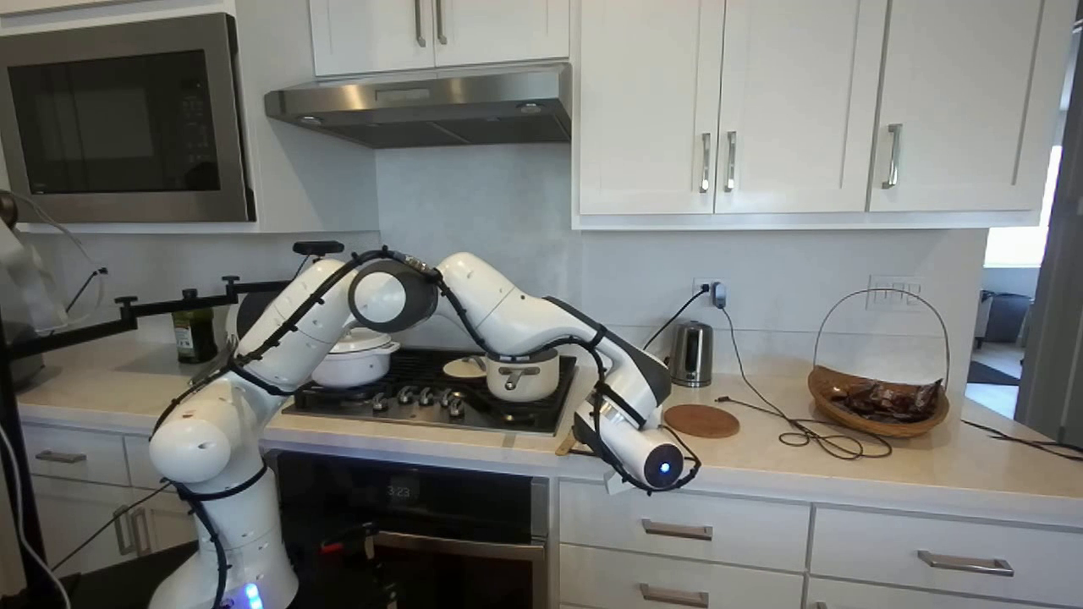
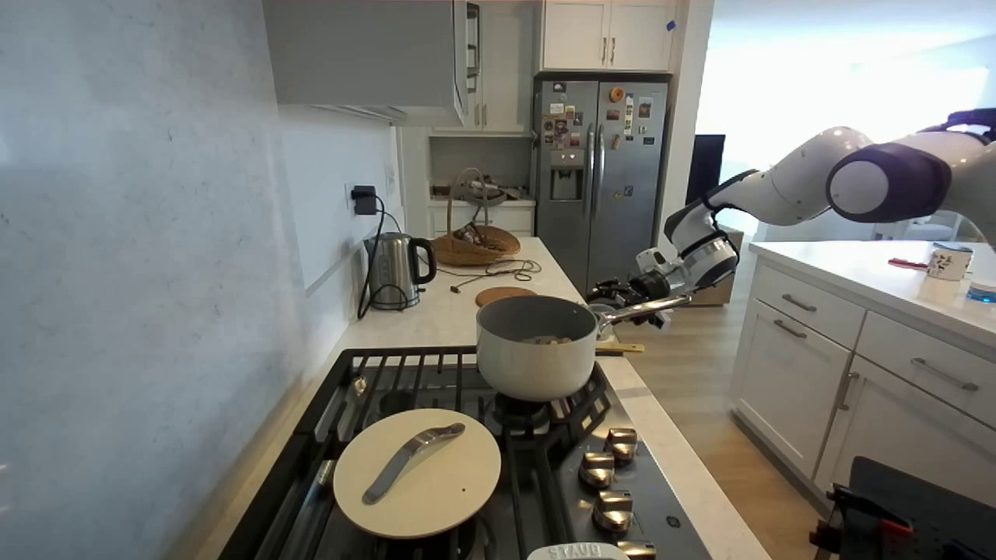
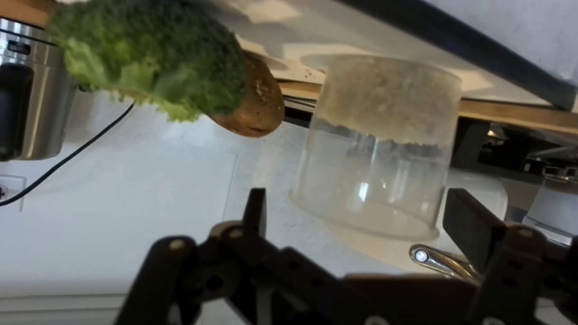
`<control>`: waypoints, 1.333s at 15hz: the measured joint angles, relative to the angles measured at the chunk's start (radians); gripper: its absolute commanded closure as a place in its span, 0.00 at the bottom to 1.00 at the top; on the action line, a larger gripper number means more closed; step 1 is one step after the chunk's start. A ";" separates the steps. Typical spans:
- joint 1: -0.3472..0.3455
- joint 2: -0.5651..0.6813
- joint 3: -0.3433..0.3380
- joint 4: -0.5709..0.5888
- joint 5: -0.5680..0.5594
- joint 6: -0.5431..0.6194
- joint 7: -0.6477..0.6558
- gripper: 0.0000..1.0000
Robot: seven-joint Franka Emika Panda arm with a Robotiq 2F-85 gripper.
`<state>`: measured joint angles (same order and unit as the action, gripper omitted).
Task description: Pour contents from the clear cup into the white pot
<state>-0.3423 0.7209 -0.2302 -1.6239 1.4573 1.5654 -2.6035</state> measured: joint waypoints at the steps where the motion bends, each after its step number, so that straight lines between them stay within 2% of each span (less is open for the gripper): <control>1: 0.000 0.017 0.004 0.018 0.000 0.008 0.000 0.00; 7: -0.002 0.112 0.028 0.118 0.000 0.030 0.000 0.00; 8: -0.003 0.125 0.030 0.133 0.000 0.032 0.000 0.08; 9: -0.004 0.136 0.032 0.146 0.000 0.033 0.000 0.26; 13: -0.012 0.153 0.038 0.175 0.000 0.033 0.000 0.57; 14: -0.015 0.154 0.038 0.178 0.000 0.033 0.000 0.62; 20: -0.029 0.156 0.038 0.184 -0.005 0.033 0.000 0.65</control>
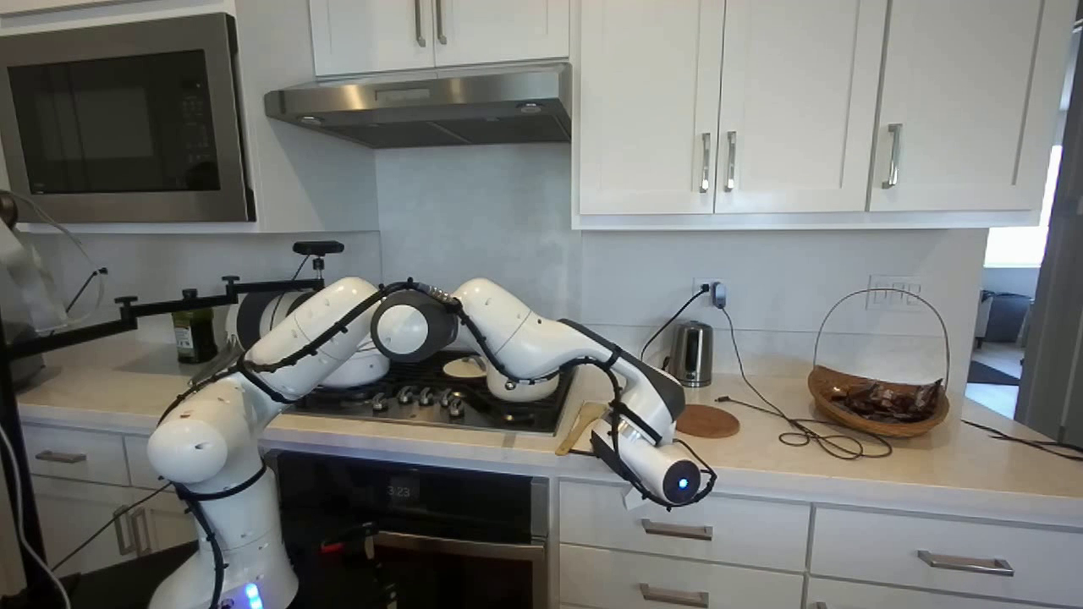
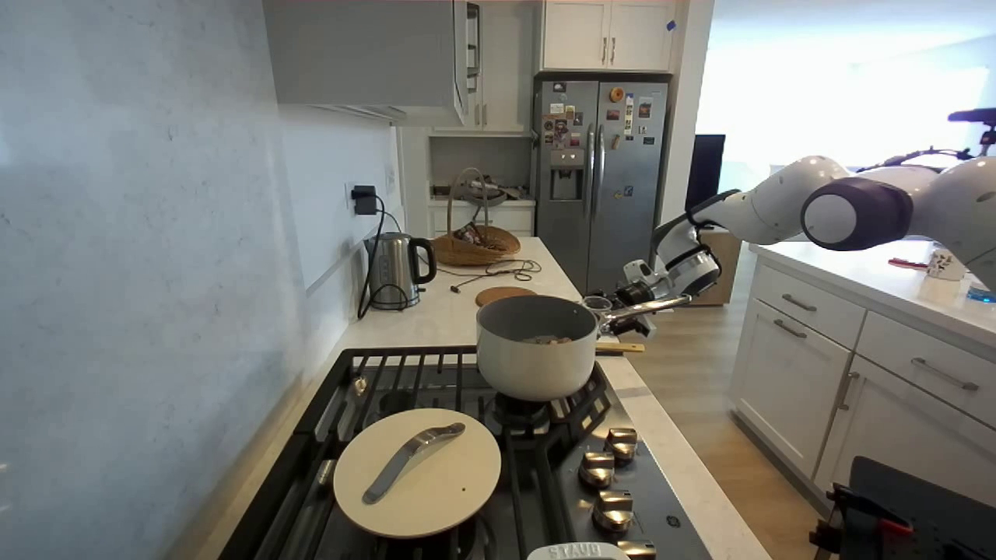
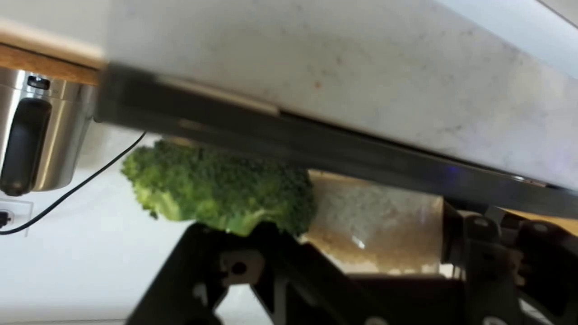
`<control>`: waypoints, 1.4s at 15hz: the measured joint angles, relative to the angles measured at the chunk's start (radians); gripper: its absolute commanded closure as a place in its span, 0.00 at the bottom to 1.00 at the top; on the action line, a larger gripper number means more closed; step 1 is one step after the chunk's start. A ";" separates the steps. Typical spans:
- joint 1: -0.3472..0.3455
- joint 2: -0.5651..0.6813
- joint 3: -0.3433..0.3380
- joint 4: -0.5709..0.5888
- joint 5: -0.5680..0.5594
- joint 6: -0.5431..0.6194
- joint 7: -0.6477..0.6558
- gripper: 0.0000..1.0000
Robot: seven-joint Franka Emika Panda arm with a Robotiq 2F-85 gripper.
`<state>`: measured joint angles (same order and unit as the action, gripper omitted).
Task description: Pour contents from the clear cup into the white pot
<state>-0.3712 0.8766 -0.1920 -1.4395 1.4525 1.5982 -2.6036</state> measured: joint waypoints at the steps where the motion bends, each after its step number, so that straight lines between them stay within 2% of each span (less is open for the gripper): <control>1: -0.001 0.000 0.000 0.001 -0.004 0.000 0.000 0.65; 8: 0.000 -0.024 0.008 0.015 -0.127 0.009 0.001 0.65; 11: -0.033 -0.056 0.083 0.012 -0.247 0.072 0.002 0.65; 17: -0.179 -0.119 0.324 -0.064 -0.461 0.216 0.009 0.65; 18: -0.196 -0.130 0.339 -0.091 -0.464 0.218 0.009 0.65; 21: -0.208 -0.171 0.316 -0.172 -0.430 0.188 0.008 0.65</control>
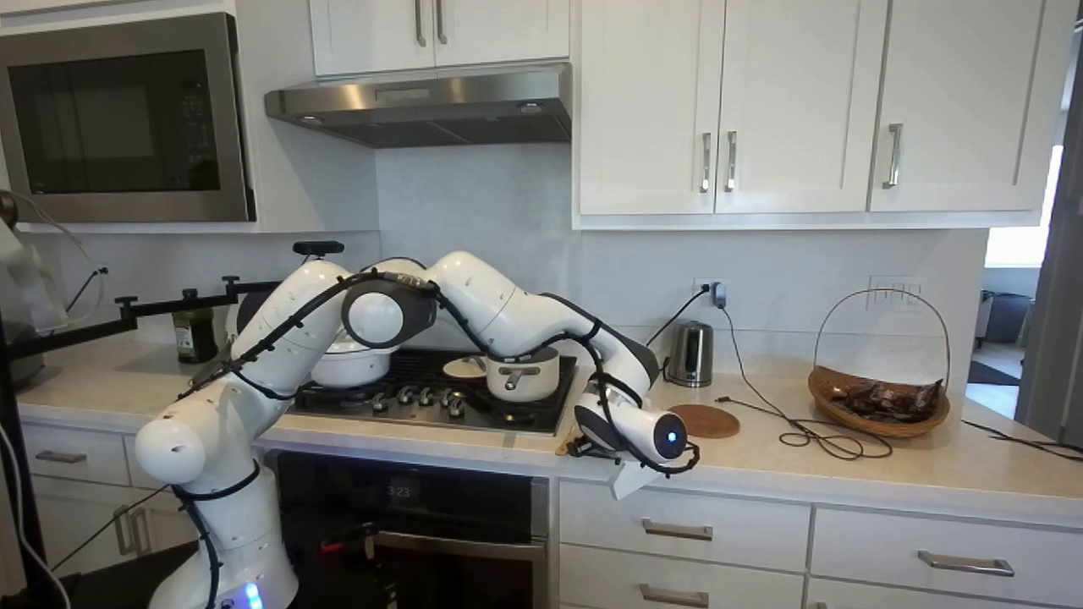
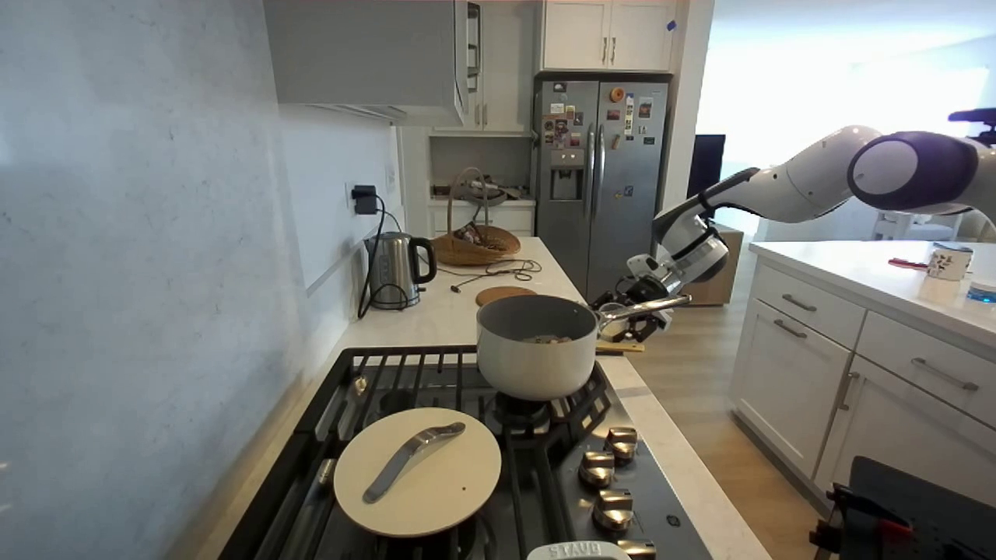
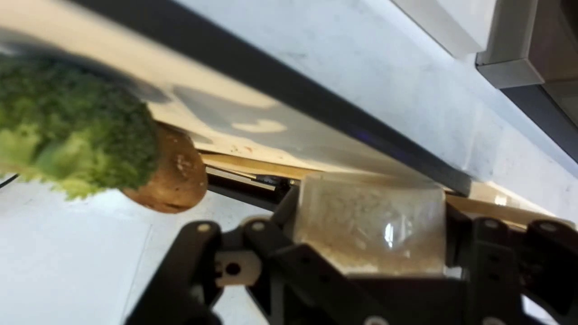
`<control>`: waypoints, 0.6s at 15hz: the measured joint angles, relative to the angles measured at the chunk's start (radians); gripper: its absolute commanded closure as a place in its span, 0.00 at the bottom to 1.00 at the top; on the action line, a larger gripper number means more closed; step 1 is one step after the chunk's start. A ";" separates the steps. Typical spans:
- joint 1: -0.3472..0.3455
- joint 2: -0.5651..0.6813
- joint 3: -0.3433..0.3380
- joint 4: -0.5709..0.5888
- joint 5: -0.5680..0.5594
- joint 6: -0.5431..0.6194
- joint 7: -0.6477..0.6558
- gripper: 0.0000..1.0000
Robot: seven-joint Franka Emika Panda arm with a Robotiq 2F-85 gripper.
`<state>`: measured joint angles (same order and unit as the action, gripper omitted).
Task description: Pour contents from the clear cup into the white pot
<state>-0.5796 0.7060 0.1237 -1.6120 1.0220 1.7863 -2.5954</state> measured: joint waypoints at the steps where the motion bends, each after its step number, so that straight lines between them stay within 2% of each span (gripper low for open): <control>1: 0.002 -0.008 -0.018 -0.018 0.013 -0.020 0.000 0.65; 6: 0.024 -0.027 -0.142 -0.049 0.092 -0.150 -0.002 0.65; 9: 0.011 -0.054 -0.143 -0.058 0.095 -0.165 -0.002 0.65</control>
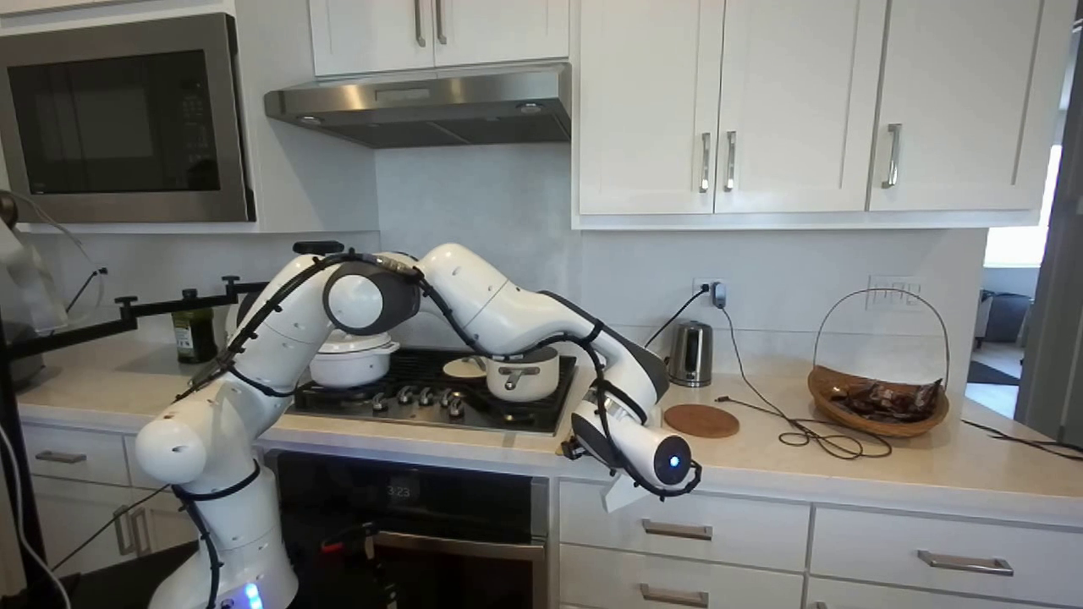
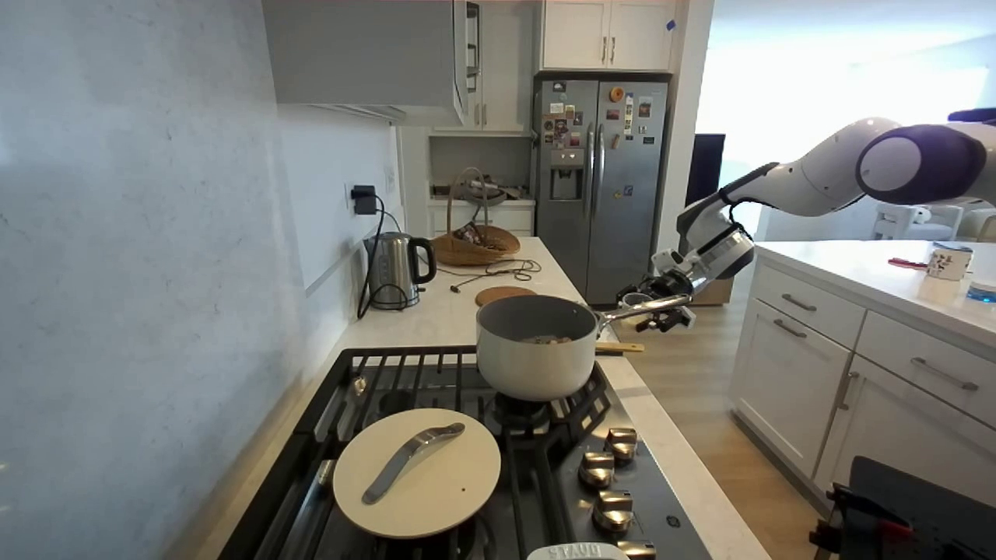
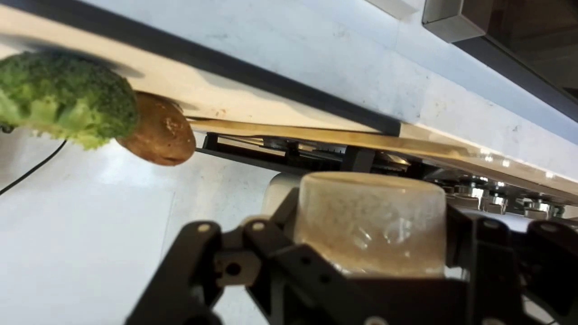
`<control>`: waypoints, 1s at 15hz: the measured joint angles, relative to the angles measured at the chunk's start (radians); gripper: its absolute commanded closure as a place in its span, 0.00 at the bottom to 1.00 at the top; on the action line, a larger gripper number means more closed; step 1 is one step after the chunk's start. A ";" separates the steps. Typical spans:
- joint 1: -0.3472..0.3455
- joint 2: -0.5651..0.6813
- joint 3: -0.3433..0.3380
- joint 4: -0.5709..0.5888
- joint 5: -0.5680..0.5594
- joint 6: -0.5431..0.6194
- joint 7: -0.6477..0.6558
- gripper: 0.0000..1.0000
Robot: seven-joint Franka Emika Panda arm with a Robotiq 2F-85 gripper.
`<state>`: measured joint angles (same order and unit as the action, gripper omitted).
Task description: Pour contents from the clear cup into the white pot
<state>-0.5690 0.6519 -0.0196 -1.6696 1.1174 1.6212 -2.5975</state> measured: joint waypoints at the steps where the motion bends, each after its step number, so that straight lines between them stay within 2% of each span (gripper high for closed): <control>1: -0.002 -0.011 0.001 -0.003 0.001 -0.001 0.000 0.65; 15: -0.032 -0.192 0.025 -0.053 0.016 0.006 0.001 0.65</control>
<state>-0.6012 0.4597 0.0058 -1.7222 1.1333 1.6275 -2.5969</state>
